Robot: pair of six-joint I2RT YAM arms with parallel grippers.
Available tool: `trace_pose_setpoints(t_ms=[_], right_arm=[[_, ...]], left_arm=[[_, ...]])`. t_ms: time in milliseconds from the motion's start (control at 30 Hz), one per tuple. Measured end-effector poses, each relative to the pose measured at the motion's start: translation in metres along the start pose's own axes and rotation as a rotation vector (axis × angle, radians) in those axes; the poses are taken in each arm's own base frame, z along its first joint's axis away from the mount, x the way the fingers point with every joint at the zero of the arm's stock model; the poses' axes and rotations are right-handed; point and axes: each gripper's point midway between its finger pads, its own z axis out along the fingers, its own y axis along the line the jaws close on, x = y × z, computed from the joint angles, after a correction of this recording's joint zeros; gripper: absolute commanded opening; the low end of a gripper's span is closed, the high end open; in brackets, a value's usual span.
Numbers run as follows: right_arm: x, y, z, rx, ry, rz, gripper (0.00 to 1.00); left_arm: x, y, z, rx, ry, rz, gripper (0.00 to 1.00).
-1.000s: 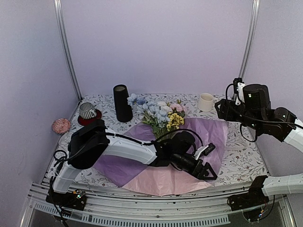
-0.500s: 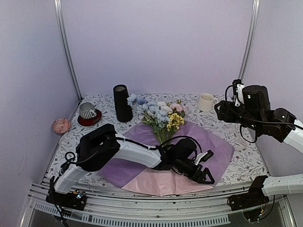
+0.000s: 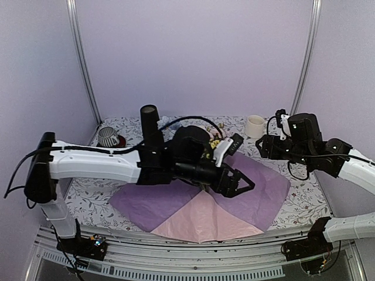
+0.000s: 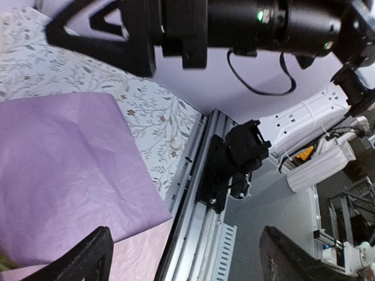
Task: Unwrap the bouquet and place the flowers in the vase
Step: Unfold the two-thirds folded wrapping paper from the folded wrapping paper, then adjust the folded bouquet at the center of the board.
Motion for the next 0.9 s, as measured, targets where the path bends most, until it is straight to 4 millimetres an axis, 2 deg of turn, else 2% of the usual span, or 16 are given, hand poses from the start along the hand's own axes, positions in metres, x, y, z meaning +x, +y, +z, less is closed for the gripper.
trace_pose_setpoints(t_ms=[67,133,300,400,500,600,633,667,700,733,767,833,900], right_arm=[[0.011,0.005,0.009,-0.021,0.036,-0.003,0.76],[0.024,0.008,0.019,-0.034,0.078,-0.008,0.76],[0.046,0.012,0.039,-0.039,0.162,-0.022,0.76],[0.054,0.016,0.046,-0.052,0.193,-0.025,0.75],[0.063,0.020,0.054,-0.069,0.228,-0.020,0.74],[0.074,0.026,0.062,-0.101,0.272,-0.013,0.71],[0.079,0.029,0.065,-0.115,0.291,-0.011,0.67],[0.084,0.032,0.069,-0.128,0.311,-0.011,0.57],[0.092,0.035,0.074,-0.142,0.341,-0.010,0.39],[0.098,0.037,0.077,-0.153,0.362,-0.016,0.19],[0.105,0.040,0.080,-0.164,0.388,-0.012,0.05],[0.118,0.044,0.085,-0.188,0.438,-0.009,0.02],[0.129,0.047,0.090,-0.205,0.476,-0.005,0.02]], left_arm=[[-0.008,0.009,-0.026,-0.063,-0.046,0.011,0.98],[-0.006,0.030,-0.047,-0.151,-0.067,-0.002,0.98],[0.022,0.102,-0.095,-0.383,-0.056,-0.070,0.98],[0.038,0.138,-0.126,-0.485,-0.054,-0.118,0.98],[0.048,0.160,-0.150,-0.548,-0.065,-0.157,0.97],[0.060,0.172,-0.164,-0.582,-0.062,-0.185,0.97],[0.065,0.176,-0.166,-0.592,-0.056,-0.193,0.96],[0.070,0.180,-0.168,-0.604,-0.049,-0.201,0.95],[0.076,0.184,-0.169,-0.617,-0.040,-0.209,0.91],[0.080,0.186,-0.170,-0.624,-0.034,-0.215,0.80],[0.085,0.189,-0.171,-0.631,-0.024,-0.217,0.66],[0.091,0.192,-0.172,-0.638,-0.018,-0.228,0.37],[0.092,0.196,-0.173,-0.641,-0.020,-0.230,0.12]])
